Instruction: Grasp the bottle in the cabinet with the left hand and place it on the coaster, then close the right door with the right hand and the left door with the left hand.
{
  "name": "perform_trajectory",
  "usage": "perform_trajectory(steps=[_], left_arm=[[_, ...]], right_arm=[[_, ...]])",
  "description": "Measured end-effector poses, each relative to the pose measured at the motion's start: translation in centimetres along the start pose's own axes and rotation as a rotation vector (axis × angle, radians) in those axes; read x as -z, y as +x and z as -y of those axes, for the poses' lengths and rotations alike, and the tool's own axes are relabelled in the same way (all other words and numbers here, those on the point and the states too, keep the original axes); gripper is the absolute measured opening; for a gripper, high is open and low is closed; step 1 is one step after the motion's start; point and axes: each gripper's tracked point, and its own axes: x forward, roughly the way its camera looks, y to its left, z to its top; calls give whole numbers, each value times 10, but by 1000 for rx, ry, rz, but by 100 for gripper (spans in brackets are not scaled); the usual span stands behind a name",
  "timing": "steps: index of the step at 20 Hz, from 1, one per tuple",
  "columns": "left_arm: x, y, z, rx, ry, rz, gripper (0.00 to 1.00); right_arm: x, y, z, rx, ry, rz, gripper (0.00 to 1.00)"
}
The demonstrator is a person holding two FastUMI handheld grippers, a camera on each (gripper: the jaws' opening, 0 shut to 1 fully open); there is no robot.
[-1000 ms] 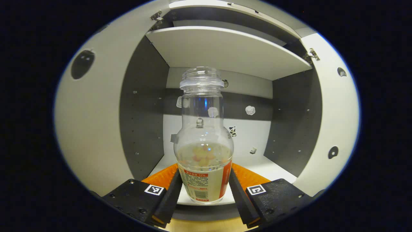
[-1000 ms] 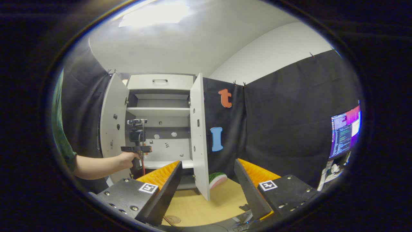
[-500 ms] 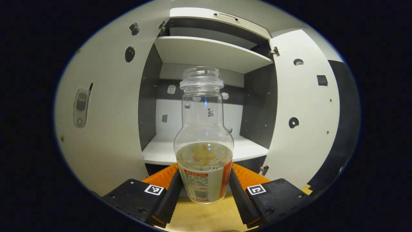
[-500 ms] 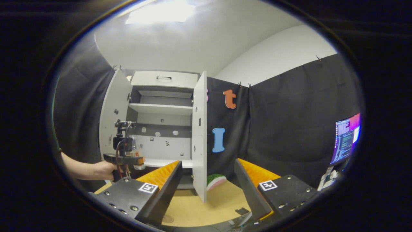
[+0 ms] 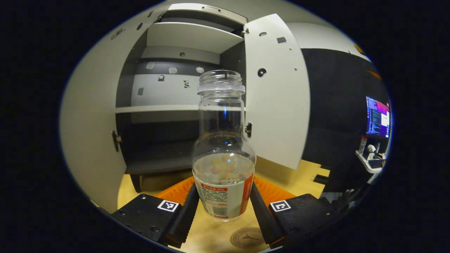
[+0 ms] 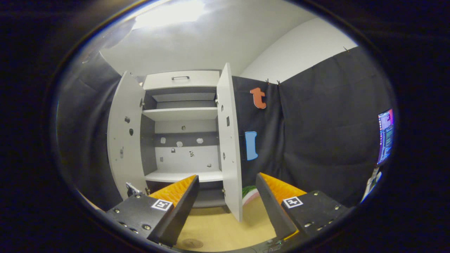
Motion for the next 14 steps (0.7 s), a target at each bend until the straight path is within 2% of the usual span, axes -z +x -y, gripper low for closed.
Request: perform_trajectory(steps=[1,2,3,7,9,10,11,14], left_arm=[[16,-1,12,37,5,-16,79],[33,-3,22,68,21,-35,80],[45,-4,29,91,42,-42,80],[76,-5,60,202,105,-25,80],[92,-2,63,228,125,-38,80],[104,-4,63,228,146,-55,79],[109,-6,61,226,171,-53,80],[119,-10,65,258,155,-55,80]], right_arm=[[5,6,-1,-5,5,-10,98],[10,9,-4,-17,10,-19,94],[12,13,-6,-24,17,-20,98],[24,22,-5,-25,48,-28,98],[32,21,0,-14,52,-50,98],[37,18,4,-4,50,-60,94],[41,16,8,5,51,-71,99],[46,5,17,22,43,-94,99]])
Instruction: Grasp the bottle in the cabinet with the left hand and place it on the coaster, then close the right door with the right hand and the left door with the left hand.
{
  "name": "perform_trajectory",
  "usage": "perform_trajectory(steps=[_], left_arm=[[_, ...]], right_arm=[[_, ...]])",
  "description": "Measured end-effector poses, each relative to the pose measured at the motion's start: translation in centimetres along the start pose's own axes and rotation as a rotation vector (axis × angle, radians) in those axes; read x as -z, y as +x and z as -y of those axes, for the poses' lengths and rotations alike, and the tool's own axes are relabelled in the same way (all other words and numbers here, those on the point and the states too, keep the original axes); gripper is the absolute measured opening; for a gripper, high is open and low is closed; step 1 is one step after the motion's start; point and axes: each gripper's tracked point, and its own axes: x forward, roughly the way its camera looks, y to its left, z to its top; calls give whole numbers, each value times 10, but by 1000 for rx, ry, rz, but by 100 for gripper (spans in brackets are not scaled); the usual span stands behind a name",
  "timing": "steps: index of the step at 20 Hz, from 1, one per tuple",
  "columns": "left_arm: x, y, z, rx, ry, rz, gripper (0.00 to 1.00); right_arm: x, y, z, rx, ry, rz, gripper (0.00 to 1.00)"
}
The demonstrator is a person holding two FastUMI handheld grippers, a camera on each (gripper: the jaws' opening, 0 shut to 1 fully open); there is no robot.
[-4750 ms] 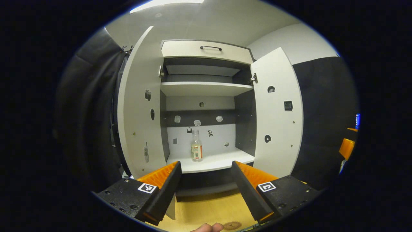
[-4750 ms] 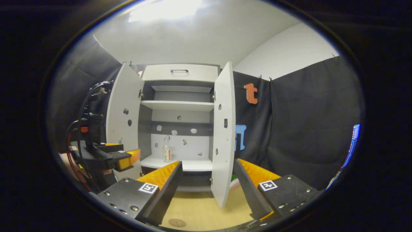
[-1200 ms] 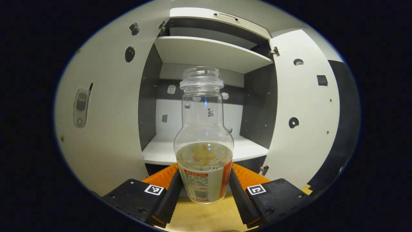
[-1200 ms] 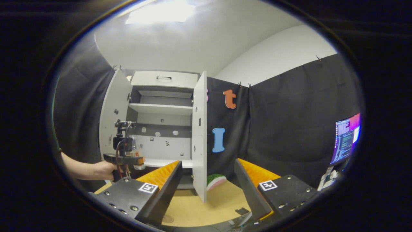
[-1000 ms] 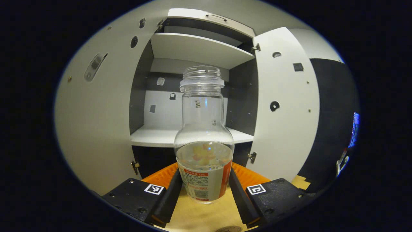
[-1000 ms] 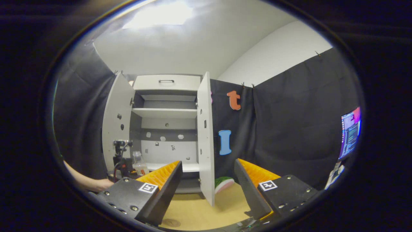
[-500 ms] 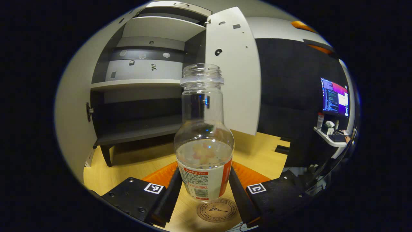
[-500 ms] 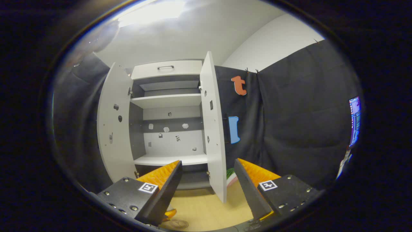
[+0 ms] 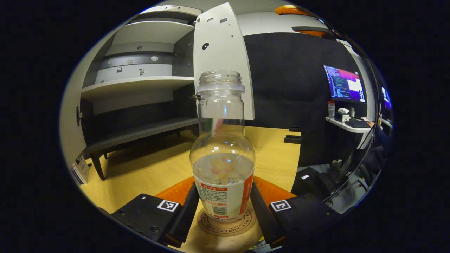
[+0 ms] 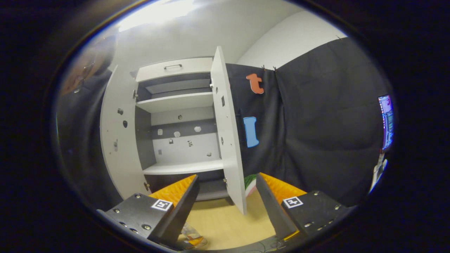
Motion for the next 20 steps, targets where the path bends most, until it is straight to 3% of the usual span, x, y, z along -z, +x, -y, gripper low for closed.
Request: perform_trajectory(steps=[7,10,12,20], left_arm=[[9,-6,-2,9,52,-50,83],[5,-12,-7,3,38,-77,93],[-6,-18,-5,20,30,-99,95],[-137,-70,-9,10,-34,-60,95]], right_arm=[[-10,-16,20,32,-27,-14,99],[-22,-24,22,21,-37,8,99],[-26,-26,29,30,-51,9,99],[-51,1,43,48,-103,58,99]])
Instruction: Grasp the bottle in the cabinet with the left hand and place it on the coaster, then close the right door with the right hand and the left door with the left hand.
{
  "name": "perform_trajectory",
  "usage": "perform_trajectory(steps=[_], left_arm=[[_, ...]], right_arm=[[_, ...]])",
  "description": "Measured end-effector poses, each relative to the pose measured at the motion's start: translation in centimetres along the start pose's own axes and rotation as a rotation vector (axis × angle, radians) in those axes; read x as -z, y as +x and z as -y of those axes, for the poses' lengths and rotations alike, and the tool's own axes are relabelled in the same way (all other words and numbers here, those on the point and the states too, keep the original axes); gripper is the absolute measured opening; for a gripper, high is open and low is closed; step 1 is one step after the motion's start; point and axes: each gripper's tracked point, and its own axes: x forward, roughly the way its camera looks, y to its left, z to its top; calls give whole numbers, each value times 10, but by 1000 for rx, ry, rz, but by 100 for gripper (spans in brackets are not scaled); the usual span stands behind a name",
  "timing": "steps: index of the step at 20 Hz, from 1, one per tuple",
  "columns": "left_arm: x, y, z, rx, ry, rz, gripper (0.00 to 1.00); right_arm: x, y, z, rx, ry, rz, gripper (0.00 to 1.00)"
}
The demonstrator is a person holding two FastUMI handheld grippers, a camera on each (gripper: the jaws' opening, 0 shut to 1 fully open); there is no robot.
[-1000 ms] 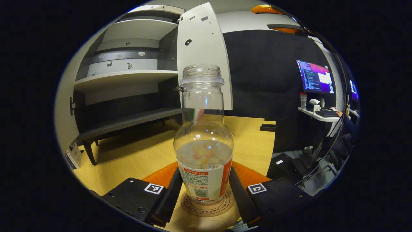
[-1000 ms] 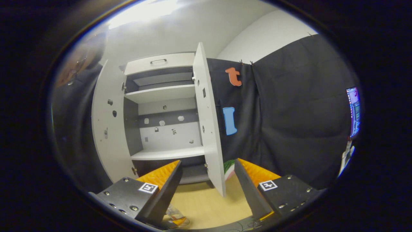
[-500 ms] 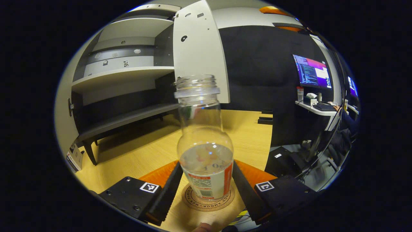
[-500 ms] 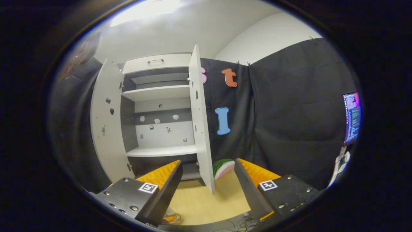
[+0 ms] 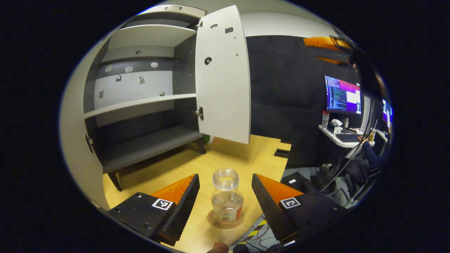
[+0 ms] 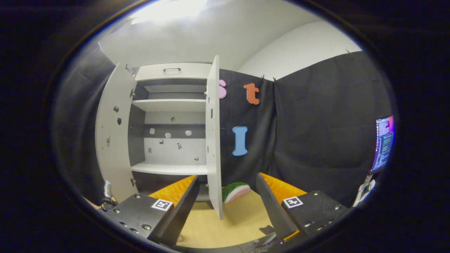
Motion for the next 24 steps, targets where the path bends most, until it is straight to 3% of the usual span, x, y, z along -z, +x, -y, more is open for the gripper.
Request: perform_trajectory(steps=[1,2,6,11,14,17,20,21,22,24], left_arm=[[-24,-11,3,-1,9,25,95],[-49,-16,3,-9,26,51,95],[-139,-55,-4,-24,33,139,95],[-202,-83,-39,-99,-20,203,95],[-217,-105,-61,-155,-29,230,95],[-221,-129,-94,-263,-22,241,96],[-211,-146,-110,-304,-48,231,96],[-210,-153,-120,-338,-50,235,96],[-206,-159,-130,-363,-53,232,98],[-195,-171,-143,-405,-73,216,98]], right_arm=[[-2,5,0,-5,26,-4,94],[0,9,-2,-14,39,-13,98],[-4,42,29,27,-2,-41,98],[-35,90,55,3,-69,-2,98],[-58,123,79,9,-63,25,98],[-71,167,103,30,-36,35,98],[-63,216,119,51,13,8,98],[-57,232,122,56,28,-11,94],[-53,244,121,53,33,-29,98],[-44,268,112,48,14,-47,98]])
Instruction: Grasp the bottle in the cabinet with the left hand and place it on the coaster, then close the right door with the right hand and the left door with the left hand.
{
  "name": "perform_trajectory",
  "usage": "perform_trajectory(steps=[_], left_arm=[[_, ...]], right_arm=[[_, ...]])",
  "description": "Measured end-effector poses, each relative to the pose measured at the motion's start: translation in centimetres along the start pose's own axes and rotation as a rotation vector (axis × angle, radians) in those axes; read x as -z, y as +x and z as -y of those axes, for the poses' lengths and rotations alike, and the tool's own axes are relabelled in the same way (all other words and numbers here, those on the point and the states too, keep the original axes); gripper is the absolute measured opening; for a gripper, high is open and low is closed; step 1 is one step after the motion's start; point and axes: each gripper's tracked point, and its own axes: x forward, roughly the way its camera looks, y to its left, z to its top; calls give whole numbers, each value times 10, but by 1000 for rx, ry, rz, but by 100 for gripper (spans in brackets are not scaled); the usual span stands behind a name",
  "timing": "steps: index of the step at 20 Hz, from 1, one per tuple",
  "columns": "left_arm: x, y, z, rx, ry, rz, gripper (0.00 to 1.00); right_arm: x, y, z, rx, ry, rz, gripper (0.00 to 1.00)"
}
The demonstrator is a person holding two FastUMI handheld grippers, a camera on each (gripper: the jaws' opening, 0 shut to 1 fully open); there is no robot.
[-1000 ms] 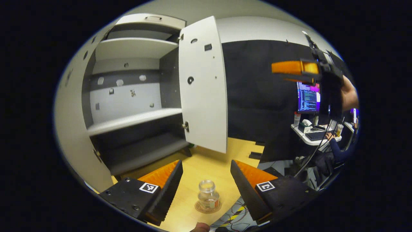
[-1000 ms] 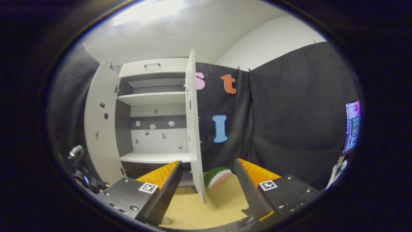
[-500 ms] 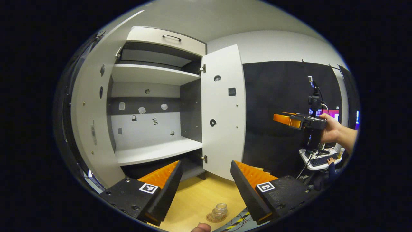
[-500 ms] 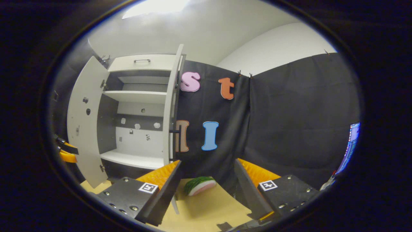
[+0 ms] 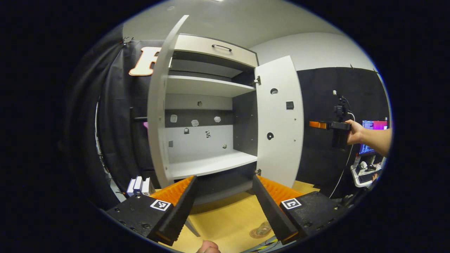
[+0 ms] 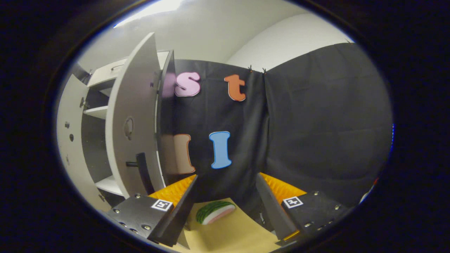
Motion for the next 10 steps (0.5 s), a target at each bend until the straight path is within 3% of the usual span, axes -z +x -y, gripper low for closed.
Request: perform_trajectory(steps=[2,6,7,8,10], left_arm=[[7,-7,-12,-21,-42,-17,98],[26,-16,-33,-39,-68,-21,96],[32,-19,-39,-48,-63,-33,96],[36,-23,-41,-53,-59,-41,96],[34,-30,-48,-65,-53,-30,96]], right_arm=[[6,14,-18,-24,-17,6,99],[14,28,-78,-157,-39,-8,98],[13,16,-73,-159,-77,-11,98],[11,20,-81,-167,-78,-2,87],[12,20,-88,-177,-31,-25,90]])
